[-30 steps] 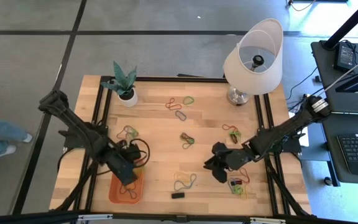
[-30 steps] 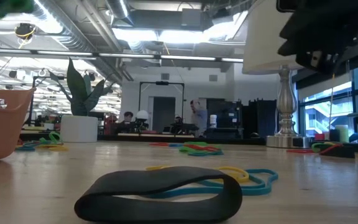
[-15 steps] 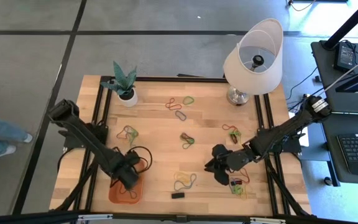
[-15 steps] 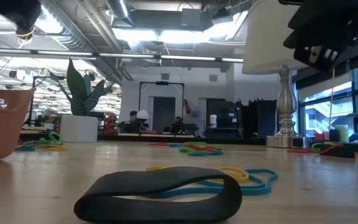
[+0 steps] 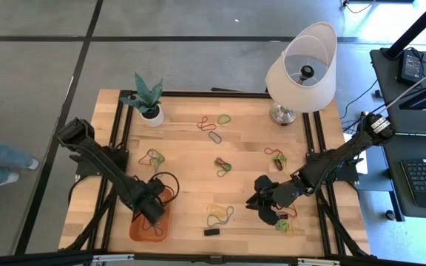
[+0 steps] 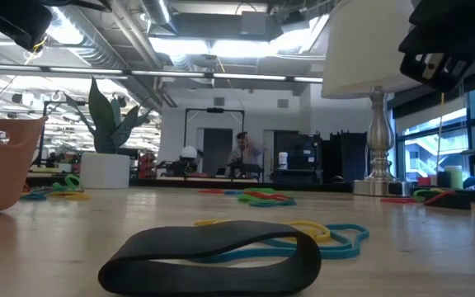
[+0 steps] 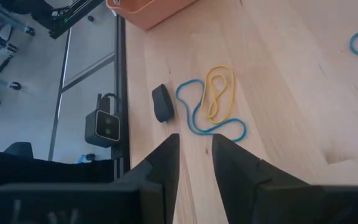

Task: Pick and place rubber bands into bin
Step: Put the blue rubber band into the orange bin

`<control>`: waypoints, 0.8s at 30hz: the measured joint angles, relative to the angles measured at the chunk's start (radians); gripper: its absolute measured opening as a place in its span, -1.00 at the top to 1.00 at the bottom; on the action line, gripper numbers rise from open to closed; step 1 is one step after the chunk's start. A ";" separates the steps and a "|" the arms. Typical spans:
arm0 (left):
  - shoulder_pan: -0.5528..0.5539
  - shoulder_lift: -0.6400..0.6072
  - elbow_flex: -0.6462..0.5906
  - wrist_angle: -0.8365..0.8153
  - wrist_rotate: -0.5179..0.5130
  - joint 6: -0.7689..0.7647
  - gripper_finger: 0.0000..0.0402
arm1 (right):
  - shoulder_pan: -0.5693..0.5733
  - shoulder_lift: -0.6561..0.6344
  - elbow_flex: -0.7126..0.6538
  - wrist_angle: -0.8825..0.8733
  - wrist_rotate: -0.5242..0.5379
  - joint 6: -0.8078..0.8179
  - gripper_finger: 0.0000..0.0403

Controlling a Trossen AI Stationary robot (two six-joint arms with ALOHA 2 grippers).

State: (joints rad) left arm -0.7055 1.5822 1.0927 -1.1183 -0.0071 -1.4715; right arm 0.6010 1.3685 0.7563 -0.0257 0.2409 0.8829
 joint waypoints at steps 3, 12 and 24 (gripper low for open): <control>0.001 -0.025 0.000 0.000 -0.005 -0.020 0.50 | -0.003 0.000 0.000 0.000 0.001 0.003 0.51; 0.014 -0.144 0.077 0.001 -0.305 0.079 0.63 | 0.029 0.000 0.001 -0.019 0.002 0.086 0.96; 0.211 -0.243 0.095 0.037 -0.439 0.680 0.98 | 0.096 0.113 0.378 -0.828 -0.021 0.463 0.99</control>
State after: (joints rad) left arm -0.4945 1.3391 1.1881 -1.0810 -0.4460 -0.7915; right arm 0.6968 1.4817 1.1348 -0.8538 0.2204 1.3462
